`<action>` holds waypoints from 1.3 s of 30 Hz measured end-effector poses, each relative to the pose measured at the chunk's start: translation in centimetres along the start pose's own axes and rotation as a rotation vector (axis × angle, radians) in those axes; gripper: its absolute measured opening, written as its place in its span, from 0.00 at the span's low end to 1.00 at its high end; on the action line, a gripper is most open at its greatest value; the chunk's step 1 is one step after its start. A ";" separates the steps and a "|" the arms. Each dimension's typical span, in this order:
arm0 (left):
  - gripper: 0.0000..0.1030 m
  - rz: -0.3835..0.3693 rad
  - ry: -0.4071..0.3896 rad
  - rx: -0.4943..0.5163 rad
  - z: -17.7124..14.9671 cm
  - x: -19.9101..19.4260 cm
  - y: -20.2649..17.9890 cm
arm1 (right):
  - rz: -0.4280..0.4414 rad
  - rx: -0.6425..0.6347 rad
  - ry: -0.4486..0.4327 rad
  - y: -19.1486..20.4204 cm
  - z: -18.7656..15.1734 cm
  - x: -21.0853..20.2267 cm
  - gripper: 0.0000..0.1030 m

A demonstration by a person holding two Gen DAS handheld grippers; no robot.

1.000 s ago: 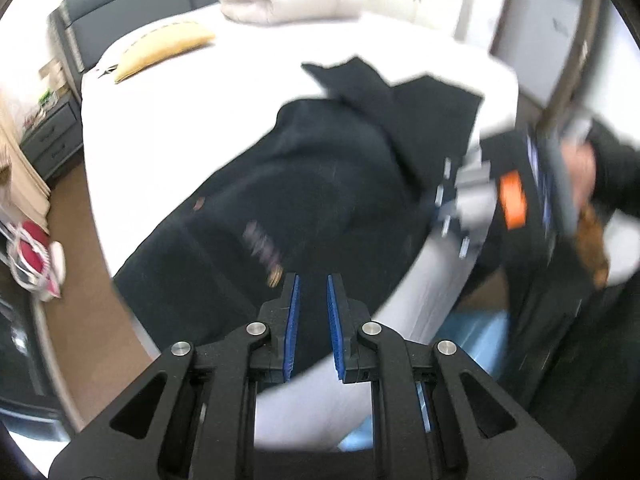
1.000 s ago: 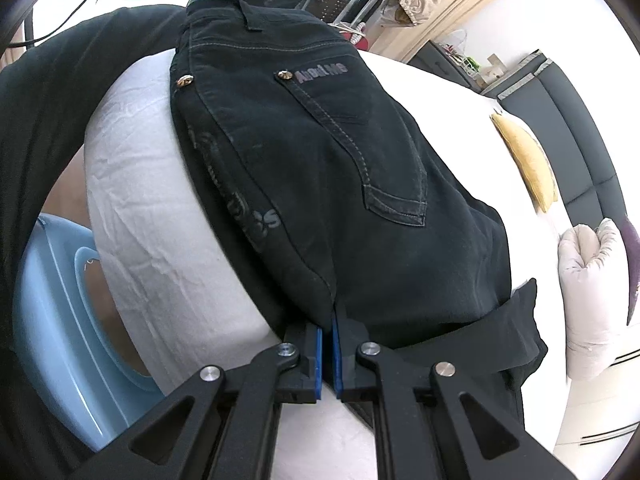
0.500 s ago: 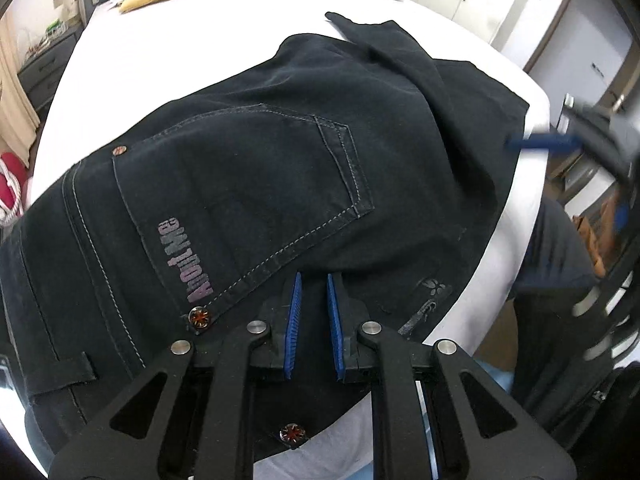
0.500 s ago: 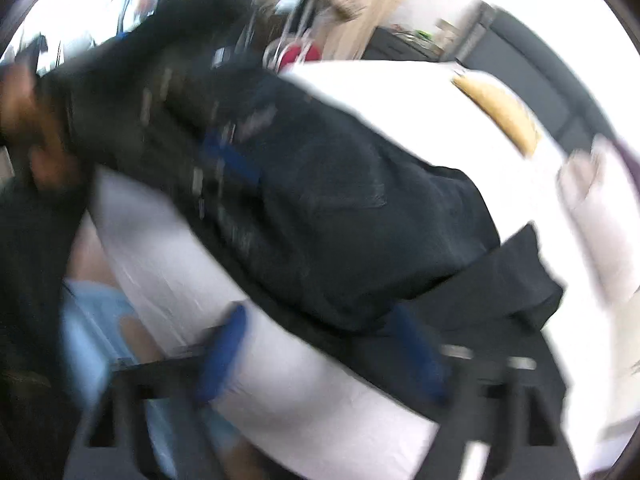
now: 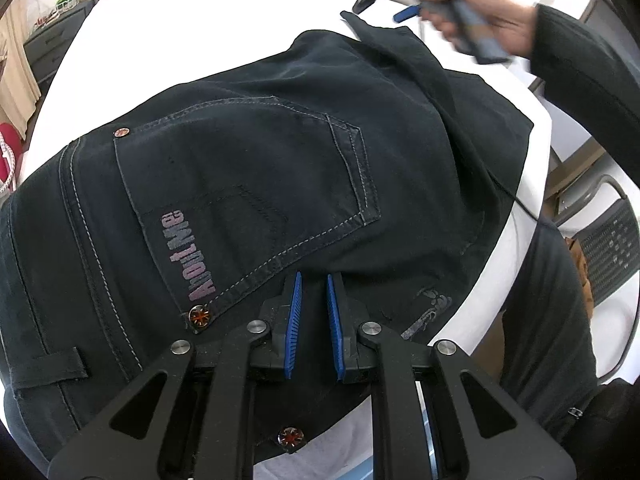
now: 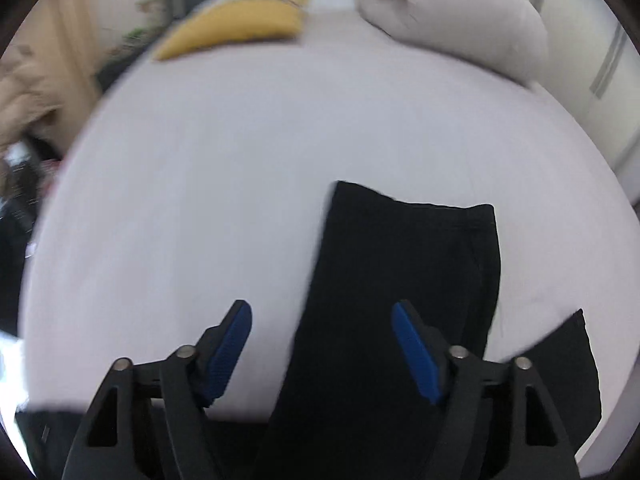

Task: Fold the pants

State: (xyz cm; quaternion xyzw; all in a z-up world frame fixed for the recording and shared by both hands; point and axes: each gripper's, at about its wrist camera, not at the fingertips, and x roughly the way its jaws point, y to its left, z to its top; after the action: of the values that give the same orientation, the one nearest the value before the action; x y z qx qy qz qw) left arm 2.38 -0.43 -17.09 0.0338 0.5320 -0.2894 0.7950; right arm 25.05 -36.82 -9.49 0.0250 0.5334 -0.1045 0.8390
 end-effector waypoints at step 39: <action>0.13 0.085 0.075 0.033 3.0 2.1 -2.7 | 0.548 1.238 -0.360 -44.1 -24.0 -1.0 0.69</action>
State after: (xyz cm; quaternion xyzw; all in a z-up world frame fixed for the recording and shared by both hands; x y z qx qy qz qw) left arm 4.10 -4.64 -16.90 0.0802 0.5549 -0.2629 0.7852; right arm -5.63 -76.04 -15.82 0.6144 0.2030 -0.1763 0.7418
